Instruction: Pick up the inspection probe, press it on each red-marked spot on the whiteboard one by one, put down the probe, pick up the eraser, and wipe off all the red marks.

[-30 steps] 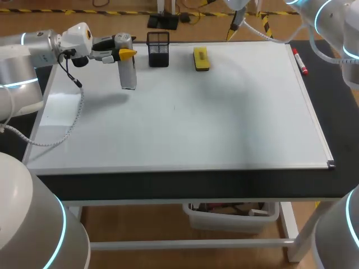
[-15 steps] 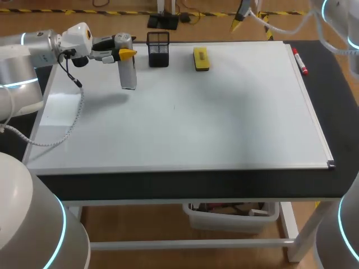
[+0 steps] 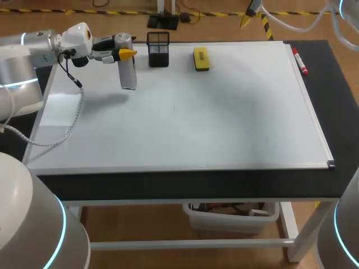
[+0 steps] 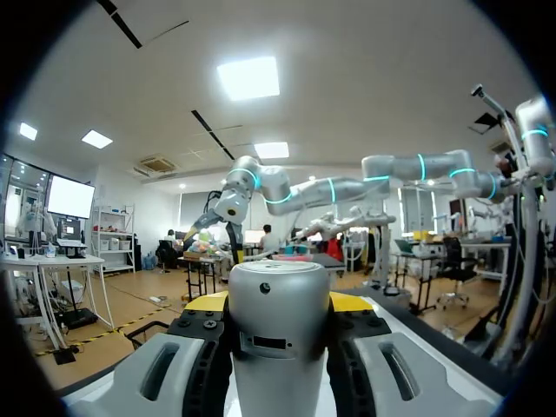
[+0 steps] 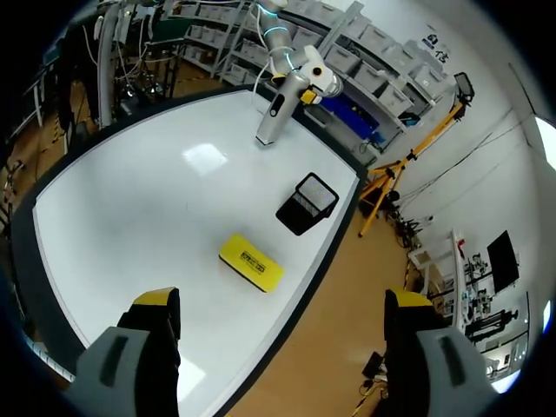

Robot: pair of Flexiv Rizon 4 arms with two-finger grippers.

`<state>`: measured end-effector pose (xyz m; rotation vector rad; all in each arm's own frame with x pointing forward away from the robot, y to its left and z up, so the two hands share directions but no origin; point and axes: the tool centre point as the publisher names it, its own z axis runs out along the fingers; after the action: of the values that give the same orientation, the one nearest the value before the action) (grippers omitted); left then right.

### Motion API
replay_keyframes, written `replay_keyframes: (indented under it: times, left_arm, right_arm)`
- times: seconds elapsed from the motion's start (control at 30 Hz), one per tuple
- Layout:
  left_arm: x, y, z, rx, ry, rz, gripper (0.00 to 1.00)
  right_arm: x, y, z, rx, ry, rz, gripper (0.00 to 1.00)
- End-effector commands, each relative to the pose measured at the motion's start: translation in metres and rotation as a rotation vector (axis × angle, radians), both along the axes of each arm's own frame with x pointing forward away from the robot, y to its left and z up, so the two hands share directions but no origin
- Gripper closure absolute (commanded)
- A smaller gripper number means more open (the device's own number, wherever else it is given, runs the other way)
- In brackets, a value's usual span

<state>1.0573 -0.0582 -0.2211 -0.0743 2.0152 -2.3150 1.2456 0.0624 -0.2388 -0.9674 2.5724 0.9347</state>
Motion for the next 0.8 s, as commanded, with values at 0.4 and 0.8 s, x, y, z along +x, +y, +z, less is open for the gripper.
replay_keyframes:
  times: [0.4,0.8]
  left_arm:
    - [-0.001,0.0,0.001,0.001,-0.001,0.002,1.0]
    - [0.018,-0.013,0.018,0.003,0.011,-0.034,1.0]
  right_arm:
    - [-0.01,-0.001,0.007,-0.1,-0.072,-0.057,0.0]
    - [-0.01,-0.001,0.007,-0.1,-0.072,-0.057,0.0]
